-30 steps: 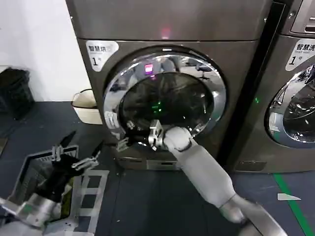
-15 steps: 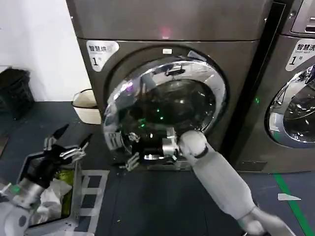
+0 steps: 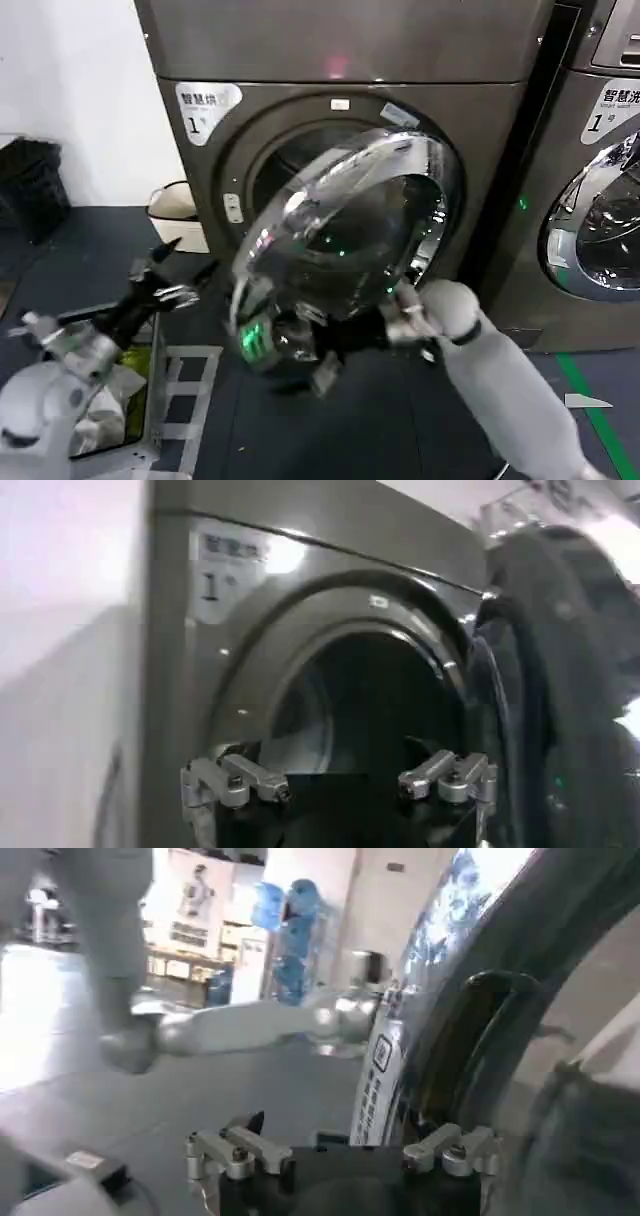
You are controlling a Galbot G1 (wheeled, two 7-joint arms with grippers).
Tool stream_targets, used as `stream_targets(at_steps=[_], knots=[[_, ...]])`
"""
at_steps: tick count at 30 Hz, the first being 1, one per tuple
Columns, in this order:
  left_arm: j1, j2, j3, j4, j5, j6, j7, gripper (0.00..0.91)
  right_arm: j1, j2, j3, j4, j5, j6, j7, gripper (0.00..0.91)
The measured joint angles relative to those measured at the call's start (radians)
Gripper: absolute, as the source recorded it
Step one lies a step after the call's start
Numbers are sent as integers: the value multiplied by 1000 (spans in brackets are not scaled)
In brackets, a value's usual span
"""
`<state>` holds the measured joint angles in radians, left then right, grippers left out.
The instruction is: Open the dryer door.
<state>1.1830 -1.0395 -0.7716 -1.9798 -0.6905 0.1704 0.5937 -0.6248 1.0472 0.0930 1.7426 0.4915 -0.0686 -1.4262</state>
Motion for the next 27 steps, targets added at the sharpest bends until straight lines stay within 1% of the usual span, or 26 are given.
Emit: stream_targets(at_steps=[3,6,10,13,15,18,24,27], knots=[[-35,37,86,19,-33,-7,2,907,-49,-37,70,-4,7,28,-33,907],[-67,65,170,36,-27,-12,11,907,-101,-71,173,-24,49,53,-34,907],[-100,59,273,54,-6,-24,25,907,-170,-120,344,-73,88,109,-36,907],[-122,51,334,67,1,-26,31,907,-225,-153,469,-101,118,135,-36,907],[-140,48,372,79,6,-31,35,907,-270,-173,561,-121,131,140,-36,907],[-172,45,435,98,12,-41,47,907,-325,-186,689,-146,131,138,-36,907],[-243,40,551,132,8,-58,62,907,-418,-201,919,-202,103,126,-33,907],[-277,35,607,144,9,-62,63,907,-457,-214,1026,-243,91,123,-4,907]])
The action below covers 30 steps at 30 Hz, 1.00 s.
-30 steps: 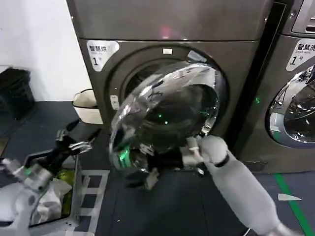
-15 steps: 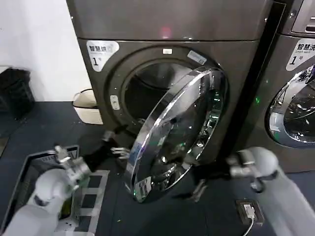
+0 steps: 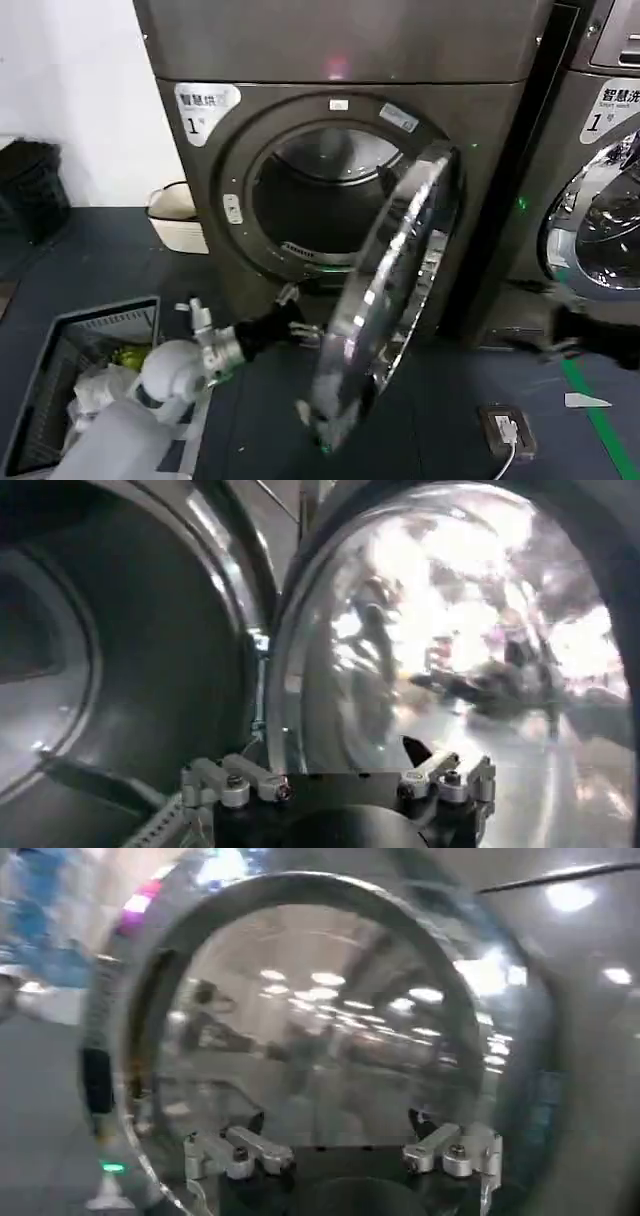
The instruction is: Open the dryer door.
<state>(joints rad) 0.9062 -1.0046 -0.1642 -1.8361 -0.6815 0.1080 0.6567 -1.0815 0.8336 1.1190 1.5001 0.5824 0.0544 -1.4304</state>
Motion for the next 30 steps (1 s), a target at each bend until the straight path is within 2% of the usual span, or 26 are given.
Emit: stream_targets(at_steps=[3,5,7,10,17,21,25,30], knots=[[-37,-9,54,10,6,-4,-1,907,-32,-6,118,-41,5,9,69,907],[-60,-16,94,12,7,-6,-2,907,-52,-6,198,-57,34,9,151,907],[-81,-21,131,12,7,-6,-3,907,-74,1,270,-57,62,-20,257,907],[-115,-26,186,13,8,-6,-4,907,-105,16,367,-46,58,-45,426,907],[-194,-64,312,49,0,-7,-22,907,-174,49,541,5,2,-141,824,907],[-237,-92,374,69,0,-4,-37,907,-216,73,627,31,-88,-214,989,907],[-277,-124,433,92,-18,-13,-53,907,-269,106,701,59,-147,-234,1108,907],[-336,-183,508,135,-57,-39,-69,907,-326,143,768,95,-173,-270,1136,907]])
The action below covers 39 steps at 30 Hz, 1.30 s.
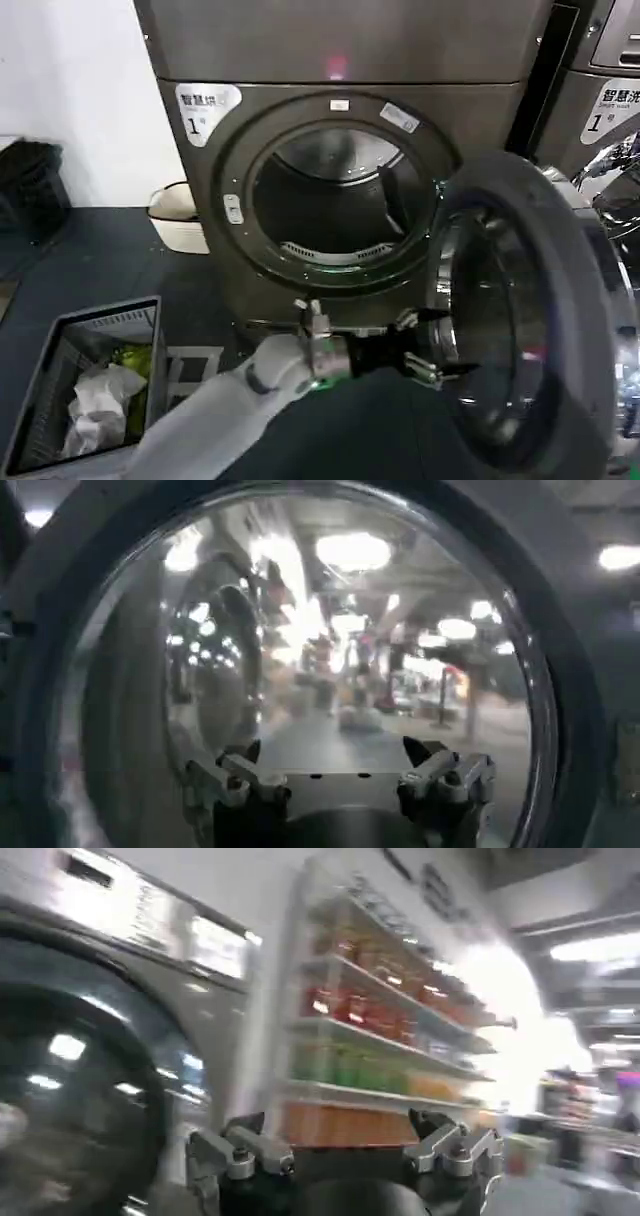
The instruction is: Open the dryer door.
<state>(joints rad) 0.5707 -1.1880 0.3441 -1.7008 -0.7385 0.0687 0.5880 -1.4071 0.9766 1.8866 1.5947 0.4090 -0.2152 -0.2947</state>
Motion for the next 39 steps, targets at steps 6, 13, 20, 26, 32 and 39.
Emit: stream_targets(at_steps=[6,13,20,26,32,39], knots=[[-59,-85,71,72,99,-50,-57,907,-49,21,73,41,12,-57,-9,907],[-116,-188,106,167,170,-66,-100,907,-64,23,150,68,23,-80,19,907],[-171,-282,135,260,193,-69,-133,907,-89,19,221,64,16,-71,71,907],[-206,-347,148,323,216,-61,-175,907,-108,20,256,97,21,-23,37,907],[-239,-399,149,382,226,-66,-192,907,-113,17,268,117,23,-21,37,907],[-273,-421,145,458,286,-96,-223,907,-114,15,269,123,22,-25,40,907]])
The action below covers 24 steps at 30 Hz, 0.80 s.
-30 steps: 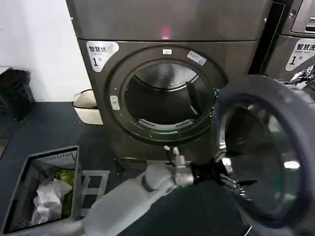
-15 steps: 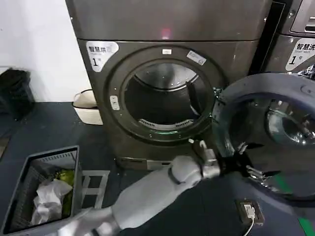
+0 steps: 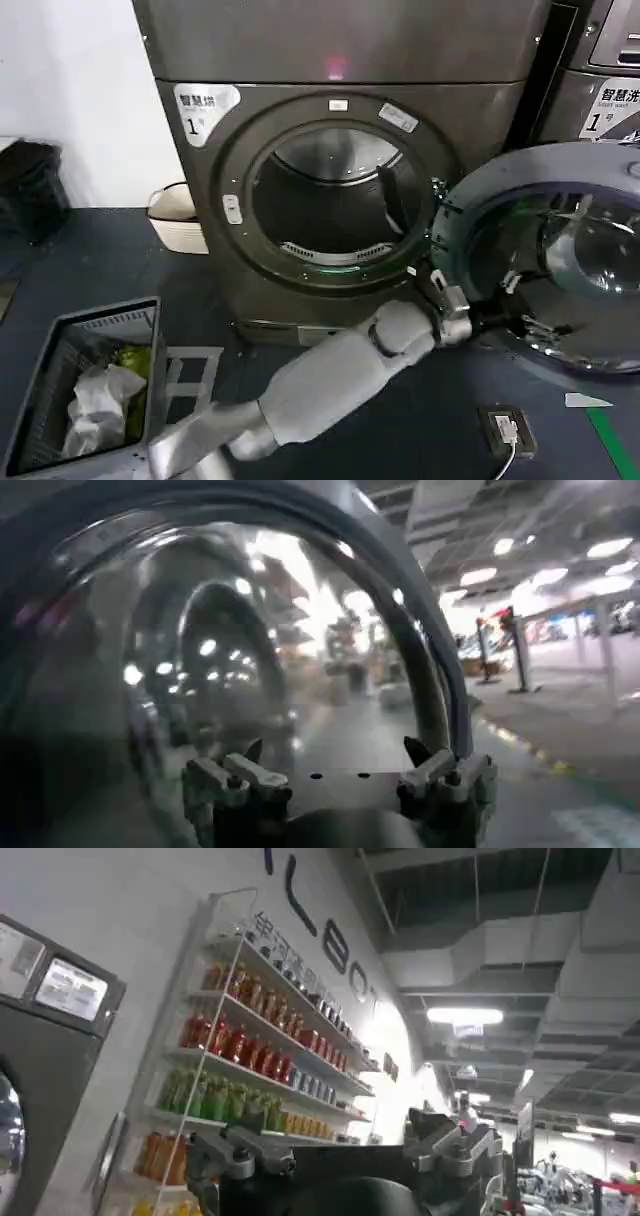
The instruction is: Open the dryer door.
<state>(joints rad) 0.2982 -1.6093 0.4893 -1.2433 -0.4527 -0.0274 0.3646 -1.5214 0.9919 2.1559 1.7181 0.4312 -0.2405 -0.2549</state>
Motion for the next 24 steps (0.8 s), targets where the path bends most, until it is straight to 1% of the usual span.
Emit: stream_targets(at_steps=[8,17,21,24], knots=[[-14,0,-2,64,8,-15,-22,907,-7,1,12,1,0,1,0,907],[-14,0,14,41,-8,-31,-22,907,-11,-5,19,-1,1,1,0,907],[-13,0,24,29,-31,-66,-18,907,-14,-9,26,-3,2,2,1,907],[-12,0,40,9,-81,-66,-16,907,-20,-13,35,-3,2,5,1,907]])
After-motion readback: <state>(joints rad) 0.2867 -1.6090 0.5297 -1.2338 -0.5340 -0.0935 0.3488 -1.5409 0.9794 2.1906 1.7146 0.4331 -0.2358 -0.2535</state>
